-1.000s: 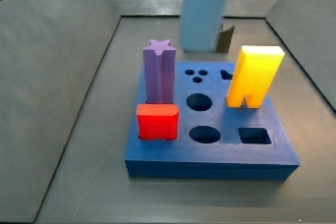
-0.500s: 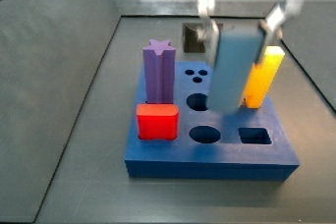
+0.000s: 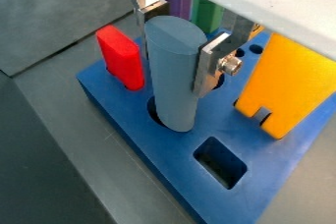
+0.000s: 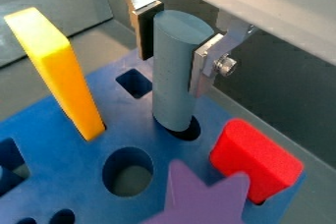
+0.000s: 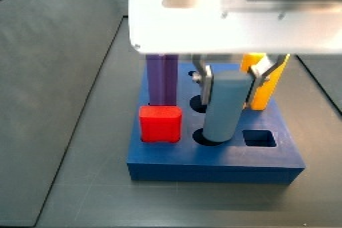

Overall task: Pick up the oval object. Move up. Place the oval object on the fixture. Regrasp the oval object. Move to above the board. Insert the oval object.
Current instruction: Insert the oval object.

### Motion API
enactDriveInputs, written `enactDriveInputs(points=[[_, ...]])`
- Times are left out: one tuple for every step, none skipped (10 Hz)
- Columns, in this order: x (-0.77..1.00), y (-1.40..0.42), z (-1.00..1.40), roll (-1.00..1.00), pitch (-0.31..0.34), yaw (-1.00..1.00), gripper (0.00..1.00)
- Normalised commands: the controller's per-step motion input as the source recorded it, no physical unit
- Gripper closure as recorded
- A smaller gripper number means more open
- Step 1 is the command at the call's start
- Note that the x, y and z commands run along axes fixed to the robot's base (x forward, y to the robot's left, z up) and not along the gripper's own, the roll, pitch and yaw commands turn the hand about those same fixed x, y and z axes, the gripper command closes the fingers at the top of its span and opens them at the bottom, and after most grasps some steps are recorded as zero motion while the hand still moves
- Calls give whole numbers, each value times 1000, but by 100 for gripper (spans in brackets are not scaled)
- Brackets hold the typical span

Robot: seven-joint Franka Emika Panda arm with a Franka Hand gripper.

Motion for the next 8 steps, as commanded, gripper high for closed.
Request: enactDriveInputs(points=[[-77, 0, -174, -21, -11, 0, 100], [-191, 0, -169, 0, -3, 0, 100], [-306, 0, -123, 0, -10, 0, 100], [-309, 0, -200, 0, -4, 0, 100], [0, -40, -397, 0, -16, 0, 100], [303, -211, -734, 0, -16, 0, 100], [334, -171, -863, 0, -30, 0, 100], [0, 0, 0, 0, 0, 0, 100]])
